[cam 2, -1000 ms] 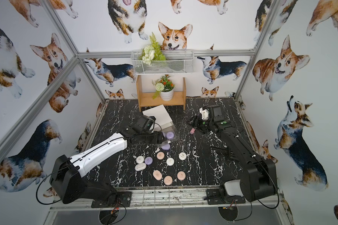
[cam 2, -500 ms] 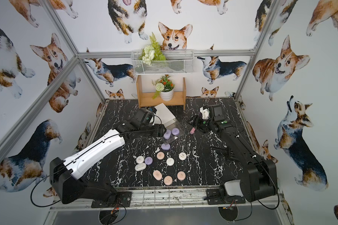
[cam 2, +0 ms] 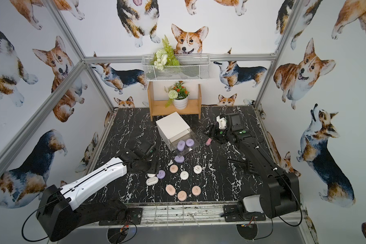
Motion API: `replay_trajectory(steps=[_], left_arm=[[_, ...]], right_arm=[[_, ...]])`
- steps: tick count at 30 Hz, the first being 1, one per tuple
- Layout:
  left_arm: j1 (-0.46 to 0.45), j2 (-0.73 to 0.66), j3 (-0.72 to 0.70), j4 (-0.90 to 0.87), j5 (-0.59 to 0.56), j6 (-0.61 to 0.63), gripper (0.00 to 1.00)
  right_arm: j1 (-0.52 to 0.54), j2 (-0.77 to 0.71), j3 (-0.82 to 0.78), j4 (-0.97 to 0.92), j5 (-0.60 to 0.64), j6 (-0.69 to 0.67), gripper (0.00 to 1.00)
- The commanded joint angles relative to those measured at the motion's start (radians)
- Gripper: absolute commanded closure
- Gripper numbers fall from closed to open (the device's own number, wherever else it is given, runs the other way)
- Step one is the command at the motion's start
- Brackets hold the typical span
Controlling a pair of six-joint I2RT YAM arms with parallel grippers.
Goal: Put the bluetooth earphones in the drawer according to color
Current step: Pick up the Bluetooth earphone from the center of the board.
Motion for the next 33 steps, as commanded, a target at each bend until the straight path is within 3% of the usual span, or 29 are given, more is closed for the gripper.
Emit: replay_trajectory(steps=[1,8,33], left_arm=[[-0.028,0.034,-0.030,0.093,0.040,-0.060,0.20],[-0.074,0.104,-0.038,0.170,0.045,-0.092,0.22],[-0.076,0.320,0.010,0.192,-0.015,-0.072,0.28]], right_arm=[[0.000,-0.001,-0.006,0.002,0.006,-0.010,0.31],[0.000,0.001,-0.018,0.008,0.006,-0.008,0.31],[0.000,0.019,-0.021,0.017,0.004,-0.012,0.32]])
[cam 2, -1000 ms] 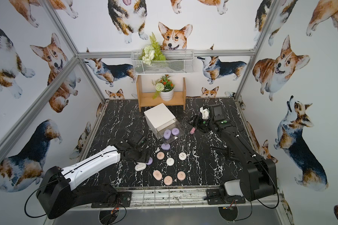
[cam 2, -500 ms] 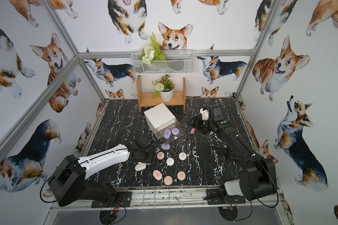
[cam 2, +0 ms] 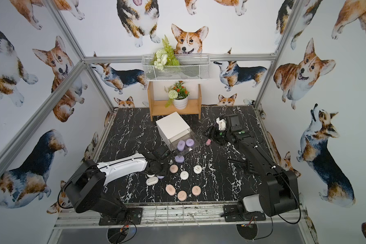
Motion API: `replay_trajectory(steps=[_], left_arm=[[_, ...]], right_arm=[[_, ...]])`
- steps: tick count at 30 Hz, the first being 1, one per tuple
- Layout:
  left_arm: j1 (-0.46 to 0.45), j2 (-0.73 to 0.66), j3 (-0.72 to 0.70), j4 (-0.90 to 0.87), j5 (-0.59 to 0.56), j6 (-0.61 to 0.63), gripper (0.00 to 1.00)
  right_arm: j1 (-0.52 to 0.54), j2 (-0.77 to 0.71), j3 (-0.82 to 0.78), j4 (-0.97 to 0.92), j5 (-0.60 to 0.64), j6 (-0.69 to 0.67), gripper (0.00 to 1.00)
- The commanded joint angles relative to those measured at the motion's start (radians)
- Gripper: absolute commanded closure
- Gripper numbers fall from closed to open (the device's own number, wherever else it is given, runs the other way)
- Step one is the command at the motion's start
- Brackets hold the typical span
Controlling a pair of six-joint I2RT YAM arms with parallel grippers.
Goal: Put the bluetooth earphones in the drawer according to color
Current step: Pick up the Bluetooth earphone from the center of the board.
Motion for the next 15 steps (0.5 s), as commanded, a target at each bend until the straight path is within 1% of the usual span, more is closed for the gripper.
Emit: replay_trajectory(steps=[1,10,15], left_arm=[[0.001,0.018,0.012,-0.018,-0.026,0.013,0.29],[-0.002,0.041,0.012,-0.044,-0.035,0.024,0.39],[-0.007,0.017,0.018,-0.074,-0.050,0.028,0.54]], right_arm=[[0.000,0.004,-0.002,0.018,-0.002,-0.010,0.32],[0.000,0.011,-0.006,0.026,-0.007,-0.006,0.32],[0.000,0.008,-0.008,0.026,-0.008,-0.006,0.32]])
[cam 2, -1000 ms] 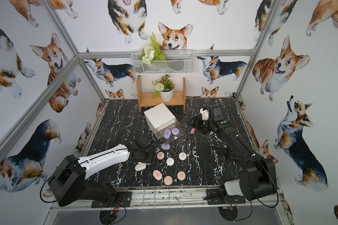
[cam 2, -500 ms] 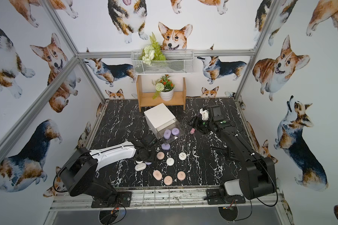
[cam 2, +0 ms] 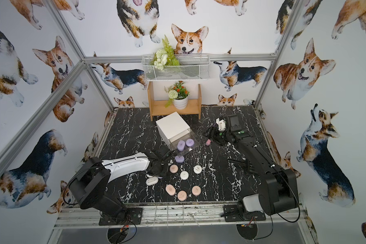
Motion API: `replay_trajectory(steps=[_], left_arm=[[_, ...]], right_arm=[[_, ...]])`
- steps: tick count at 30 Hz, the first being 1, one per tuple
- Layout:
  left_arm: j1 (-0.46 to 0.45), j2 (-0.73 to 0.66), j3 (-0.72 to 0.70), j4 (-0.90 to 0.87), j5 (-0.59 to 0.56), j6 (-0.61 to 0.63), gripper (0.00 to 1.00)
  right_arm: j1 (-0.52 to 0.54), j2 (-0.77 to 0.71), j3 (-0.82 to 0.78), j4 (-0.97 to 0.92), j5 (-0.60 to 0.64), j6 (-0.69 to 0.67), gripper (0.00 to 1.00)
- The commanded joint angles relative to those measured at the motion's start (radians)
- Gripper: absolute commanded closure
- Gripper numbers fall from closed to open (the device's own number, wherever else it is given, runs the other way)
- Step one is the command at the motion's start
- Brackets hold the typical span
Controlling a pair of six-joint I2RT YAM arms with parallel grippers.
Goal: Put the bluetooth earphones in the drawer according to color
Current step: Pick up the Bluetooth earphone from the center of the board.
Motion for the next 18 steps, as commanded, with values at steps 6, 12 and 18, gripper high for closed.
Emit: replay_trajectory(steps=[6,12,18], left_arm=[[-0.006,-0.149,0.140,-0.211,-0.094,0.027,0.57],[-0.006,-0.178,0.472,-0.360,-0.147,0.097,0.58],[-0.007,0.034,0.850,-0.375,-0.110,0.184,0.58]], right_arm=[[0.000,-0.008,-0.004,0.022,-0.008,-0.006,0.32],[0.000,-0.013,-0.012,0.030,-0.010,-0.001,0.33],[-0.001,-0.015,-0.022,0.034,-0.008,-0.001,0.33]])
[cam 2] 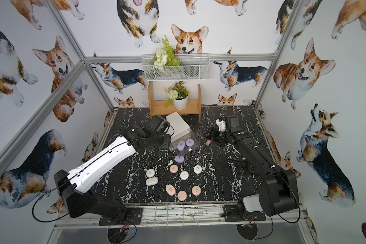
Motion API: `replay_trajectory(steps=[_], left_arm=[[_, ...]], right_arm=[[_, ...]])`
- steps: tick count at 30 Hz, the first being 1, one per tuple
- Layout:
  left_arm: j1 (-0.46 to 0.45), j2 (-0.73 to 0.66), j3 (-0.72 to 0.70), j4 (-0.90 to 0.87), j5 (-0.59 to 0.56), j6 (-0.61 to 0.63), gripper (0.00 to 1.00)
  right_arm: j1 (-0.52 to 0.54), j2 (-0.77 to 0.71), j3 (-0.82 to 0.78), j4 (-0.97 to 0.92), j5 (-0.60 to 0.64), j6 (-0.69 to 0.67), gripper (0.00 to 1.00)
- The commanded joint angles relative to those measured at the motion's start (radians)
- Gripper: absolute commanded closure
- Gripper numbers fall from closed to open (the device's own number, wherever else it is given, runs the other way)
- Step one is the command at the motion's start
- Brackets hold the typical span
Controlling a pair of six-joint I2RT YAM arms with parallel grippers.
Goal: Put the bluetooth earphones in the drawer according to color
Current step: Pick up the Bluetooth earphone from the center of the board, then place the bluetooth earphone in the drawer.
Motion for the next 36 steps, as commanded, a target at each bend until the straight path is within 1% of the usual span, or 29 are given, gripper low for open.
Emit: replay_trajectory(steps=[1,4,8,12,15,20,27,33,36], left_arm=[[-0.002,0.113,0.147,-0.034,0.024,0.075,0.58],[-0.016,0.253,0.272,-0.026,0.055,0.093,0.59],[-0.032,0.403,0.405,-0.038,0.069,0.106,0.59],[-0.043,0.507,0.510,-0.068,0.067,0.113,0.60],[-0.049,0.561,0.560,-0.092,0.061,0.115,0.60],[-0.056,0.613,0.575,-0.120,0.046,0.116,0.60],[-0.060,0.638,0.581,-0.169,-0.016,0.123,0.60],[-0.060,0.686,0.635,-0.234,-0.078,0.127,0.60],[-0.058,0.702,0.653,-0.245,-0.084,0.127,0.60]], right_arm=[[-0.001,-0.007,0.001,0.022,-0.005,-0.004,0.33],[-0.012,-0.009,0.008,0.009,-0.003,-0.015,0.33],[-0.032,-0.012,0.016,-0.005,-0.009,-0.026,0.33],[-0.050,-0.017,0.025,-0.016,-0.017,-0.034,0.33],[-0.057,-0.017,0.029,-0.017,-0.023,-0.037,0.33],[-0.064,-0.016,0.026,-0.016,-0.028,-0.042,0.33],[-0.073,-0.013,0.016,-0.012,-0.035,-0.045,0.33],[-0.073,-0.013,0.011,-0.007,-0.038,-0.043,0.33],[-0.074,-0.014,0.011,-0.007,-0.039,-0.043,0.33]])
